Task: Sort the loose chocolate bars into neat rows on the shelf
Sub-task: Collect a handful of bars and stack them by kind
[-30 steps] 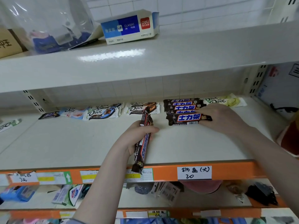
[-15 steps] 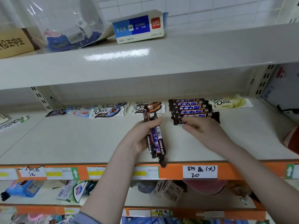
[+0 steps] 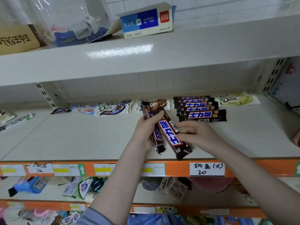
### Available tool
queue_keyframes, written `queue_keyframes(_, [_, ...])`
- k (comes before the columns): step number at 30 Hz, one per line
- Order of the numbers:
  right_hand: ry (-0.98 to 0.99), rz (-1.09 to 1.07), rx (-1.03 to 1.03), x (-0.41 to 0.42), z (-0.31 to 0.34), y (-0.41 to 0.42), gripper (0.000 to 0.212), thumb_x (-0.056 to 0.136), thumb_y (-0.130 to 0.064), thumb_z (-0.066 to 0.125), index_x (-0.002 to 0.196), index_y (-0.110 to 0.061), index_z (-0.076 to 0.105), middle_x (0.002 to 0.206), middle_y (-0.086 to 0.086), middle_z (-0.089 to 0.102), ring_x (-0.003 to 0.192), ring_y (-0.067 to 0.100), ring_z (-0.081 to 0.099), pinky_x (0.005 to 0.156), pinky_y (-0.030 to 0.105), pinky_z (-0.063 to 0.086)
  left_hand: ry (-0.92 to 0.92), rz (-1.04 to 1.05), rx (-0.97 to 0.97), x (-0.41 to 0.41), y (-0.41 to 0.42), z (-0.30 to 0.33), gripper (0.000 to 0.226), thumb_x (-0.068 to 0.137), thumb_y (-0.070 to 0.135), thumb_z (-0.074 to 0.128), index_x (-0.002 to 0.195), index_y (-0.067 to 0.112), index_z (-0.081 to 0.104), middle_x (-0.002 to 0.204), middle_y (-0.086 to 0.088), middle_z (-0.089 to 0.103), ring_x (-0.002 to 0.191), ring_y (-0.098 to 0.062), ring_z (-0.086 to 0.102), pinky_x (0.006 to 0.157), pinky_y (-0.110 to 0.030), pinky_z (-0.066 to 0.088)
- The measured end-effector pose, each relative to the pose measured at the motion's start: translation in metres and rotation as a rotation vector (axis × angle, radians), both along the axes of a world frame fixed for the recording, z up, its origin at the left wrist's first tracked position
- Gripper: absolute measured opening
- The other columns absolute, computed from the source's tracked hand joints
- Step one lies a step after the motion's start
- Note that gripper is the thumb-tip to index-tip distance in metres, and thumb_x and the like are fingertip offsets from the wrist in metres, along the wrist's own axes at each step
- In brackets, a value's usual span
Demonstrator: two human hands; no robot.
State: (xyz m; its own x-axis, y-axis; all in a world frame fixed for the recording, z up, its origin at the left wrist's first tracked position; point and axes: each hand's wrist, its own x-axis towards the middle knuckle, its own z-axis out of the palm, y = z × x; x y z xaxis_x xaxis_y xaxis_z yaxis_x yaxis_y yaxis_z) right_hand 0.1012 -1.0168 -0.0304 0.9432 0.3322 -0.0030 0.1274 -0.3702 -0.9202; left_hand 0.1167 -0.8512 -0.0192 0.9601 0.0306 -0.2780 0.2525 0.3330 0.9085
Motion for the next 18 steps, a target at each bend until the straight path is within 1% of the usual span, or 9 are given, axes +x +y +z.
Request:
queue_keyframes(2, [0.029,-0.016,0.042,0.003,0.0,-0.003,0.032,0.082,-0.016,0.066,0.113,-0.025,0.061,0.064,-0.017,0.068,0.077,0.002,0.068,0.063,0.01,0.044,-0.022,-0.015,0.004,0.001,0.002,0.0,0.018,0.083,0.015,0.068,0.097,0.007,0.061,0.077,-0.006,0.067,0.067,-0.018,0.065,0.065,-0.029,0.055])
queue_keyframes(3, [0.04,-0.016,0.054,0.004,0.0,-0.004,0.033,0.082,-0.016,0.067,0.113,-0.025,0.061,0.066,-0.016,0.069,0.078,0.004,0.069,0.063,0.01,0.045,-0.033,-0.026,0.01,0.001,0.002,0.0,0.016,0.083,0.014,0.068,0.096,0.007,0.061,0.078,-0.007,0.068,0.068,-0.018,0.065,0.066,-0.029,0.055])
queue_keyframes(6, [0.047,0.012,0.031,0.004,0.002,-0.004,0.028,0.081,-0.016,0.067,0.104,-0.03,0.064,0.085,-0.007,0.072,0.082,0.003,0.068,0.068,0.013,0.047,-0.041,-0.059,0.019,0.001,0.001,0.0,0.017,0.082,0.015,0.068,0.096,0.007,0.062,0.08,-0.007,0.068,0.07,-0.019,0.066,0.069,-0.031,0.055])
queue_keyframes(8, [0.055,0.019,0.003,0.006,0.003,-0.005,0.022,0.081,-0.016,0.067,0.097,-0.031,0.064,0.093,-0.005,0.07,0.086,0.002,0.066,0.07,0.016,0.046,-0.03,-0.063,0.027,0.001,0.001,0.001,0.02,0.082,0.015,0.069,0.098,0.006,0.061,0.078,-0.007,0.068,0.062,-0.015,0.065,0.058,-0.026,0.053])
queue_keyframes(10, [0.074,0.002,0.001,0.008,0.001,-0.008,0.021,0.082,-0.017,0.065,0.102,-0.026,0.063,0.098,-0.001,0.068,0.089,0.006,0.065,0.073,0.022,0.049,-0.035,-0.043,0.008,0.0,0.001,0.0,0.014,0.083,0.013,0.068,0.093,0.006,0.062,0.073,-0.007,0.068,0.053,-0.012,0.062,0.047,-0.02,0.048])
queue_keyframes(11, [0.086,-0.006,0.013,0.009,0.0,-0.01,0.022,0.084,-0.016,0.063,0.105,-0.022,0.062,0.099,0.001,0.067,0.088,0.008,0.066,0.074,0.024,0.05,-0.045,-0.031,0.009,0.001,0.002,0.0,0.01,0.083,0.012,0.068,0.089,0.007,0.062,0.071,-0.006,0.067,0.053,-0.012,0.06,0.044,-0.019,0.046])
queue_keyframes(13, [0.11,-0.015,0.074,0.01,0.001,-0.013,0.022,0.088,-0.015,0.058,0.11,-0.017,0.058,0.097,0.002,0.067,0.08,0.008,0.067,0.065,0.021,0.051,-0.07,-0.014,0.05,0.002,0.003,-0.002,0.009,0.083,0.015,0.069,0.085,0.01,0.062,0.073,-0.004,0.066,0.056,-0.011,0.054,0.046,-0.02,0.044])
queue_keyframes(15, [0.12,-0.017,0.11,0.011,0.006,-0.017,0.022,0.091,-0.015,0.053,0.112,-0.017,0.056,0.095,0.002,0.066,0.073,0.007,0.068,0.057,0.019,0.05,-0.073,0.004,0.081,0.002,0.004,-0.003,0.009,0.082,0.018,0.069,0.084,0.012,0.062,0.076,-0.003,0.064,0.057,-0.01,0.052,0.05,-0.021,0.043])
queue_keyframes(18, [0.171,0.006,0.121,0.015,0.017,-0.028,0.025,0.093,-0.017,0.051,0.117,-0.021,0.053,0.097,0.007,0.064,0.072,0.021,0.07,0.053,0.027,0.052,-0.042,0.033,0.086,0.002,0.008,-0.004,0.009,0.083,0.019,0.069,0.085,0.013,0.062,0.078,-0.003,0.064,0.058,-0.01,0.052,0.054,-0.024,0.043])
